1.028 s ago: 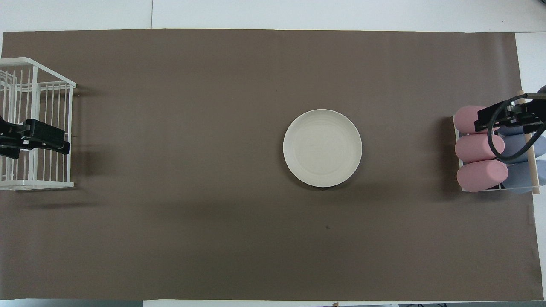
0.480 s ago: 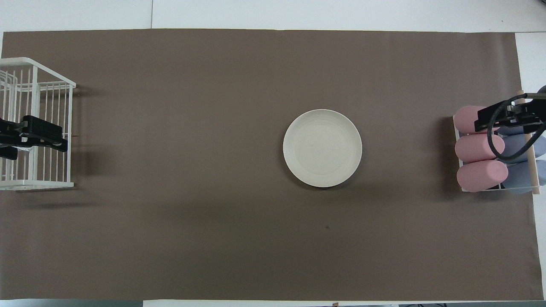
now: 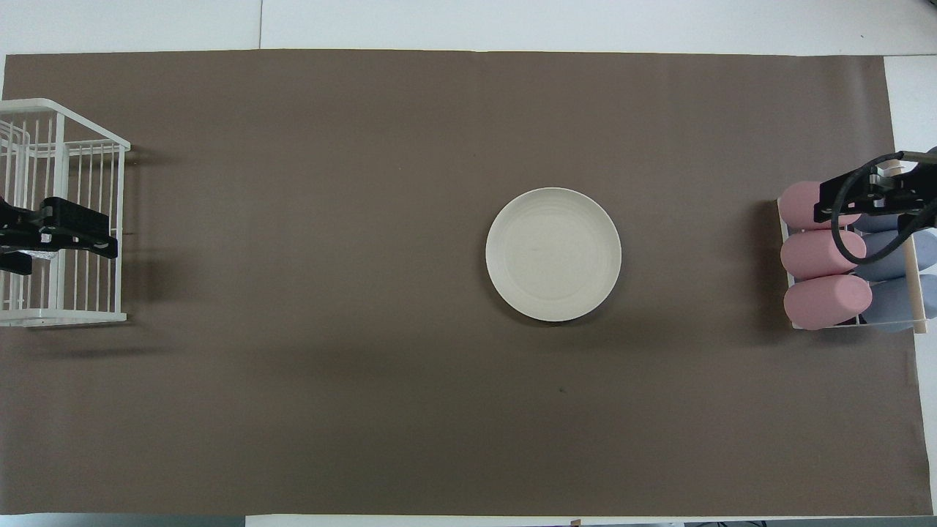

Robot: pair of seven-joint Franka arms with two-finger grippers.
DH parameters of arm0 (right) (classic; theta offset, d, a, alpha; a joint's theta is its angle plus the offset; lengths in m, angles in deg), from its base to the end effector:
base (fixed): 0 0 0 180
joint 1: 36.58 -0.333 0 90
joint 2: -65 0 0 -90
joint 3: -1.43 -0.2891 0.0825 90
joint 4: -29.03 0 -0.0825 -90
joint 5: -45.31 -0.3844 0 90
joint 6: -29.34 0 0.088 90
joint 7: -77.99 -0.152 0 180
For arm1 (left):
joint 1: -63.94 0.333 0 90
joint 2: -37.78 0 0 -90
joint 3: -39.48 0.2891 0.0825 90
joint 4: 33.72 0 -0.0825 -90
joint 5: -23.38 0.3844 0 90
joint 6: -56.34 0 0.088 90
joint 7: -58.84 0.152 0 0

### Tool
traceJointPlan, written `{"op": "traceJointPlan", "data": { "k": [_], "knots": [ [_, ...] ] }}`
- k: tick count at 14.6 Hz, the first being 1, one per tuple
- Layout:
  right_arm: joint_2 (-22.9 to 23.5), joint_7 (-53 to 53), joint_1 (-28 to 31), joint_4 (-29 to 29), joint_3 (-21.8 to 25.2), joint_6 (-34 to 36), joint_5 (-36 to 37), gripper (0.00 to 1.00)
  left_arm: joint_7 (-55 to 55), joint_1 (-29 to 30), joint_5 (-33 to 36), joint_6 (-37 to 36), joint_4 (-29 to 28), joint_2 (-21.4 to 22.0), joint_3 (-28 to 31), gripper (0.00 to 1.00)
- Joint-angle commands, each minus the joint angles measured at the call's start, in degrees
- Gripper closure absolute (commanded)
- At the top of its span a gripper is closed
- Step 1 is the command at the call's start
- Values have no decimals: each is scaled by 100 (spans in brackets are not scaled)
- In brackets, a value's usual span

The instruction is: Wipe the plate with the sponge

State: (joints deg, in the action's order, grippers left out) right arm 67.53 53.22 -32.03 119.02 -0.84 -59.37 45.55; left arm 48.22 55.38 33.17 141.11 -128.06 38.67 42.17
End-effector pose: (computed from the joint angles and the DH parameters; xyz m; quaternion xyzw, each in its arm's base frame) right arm 0.5601 -0.0233 0.5262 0.9717 -0.2337 -0.0323 0.0077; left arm 0.5309 -0.0272 0.5213 -0.9926 -0.0425 0.0624 0.0949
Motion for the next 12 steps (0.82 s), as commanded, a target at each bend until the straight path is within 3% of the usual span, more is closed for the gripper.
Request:
{"op": "traceJointPlan", "data": {
  "k": [1, 5, 8, 12],
  "knots": [
    [-59, -940, 2, 54, -46, 90, -24, 0, -186, -181, 776, 285, -259, -246, 30, 0],
    [-77, -2615, 2, 63, -64, 64, -24, 0, -792, -489, 1998, 663, -383, -1072, 30, 0],
    [-85, -4119, -33, 71, -204, 90, -208, 0, -819, -506, 2963, 690, -611, -1380, 21, 0],
    [-94, -4396, -69, 89, -204, 108, -200, 0, -828, -489, 3687, 725, -612, -1733, 30, 0]
  ]
}}
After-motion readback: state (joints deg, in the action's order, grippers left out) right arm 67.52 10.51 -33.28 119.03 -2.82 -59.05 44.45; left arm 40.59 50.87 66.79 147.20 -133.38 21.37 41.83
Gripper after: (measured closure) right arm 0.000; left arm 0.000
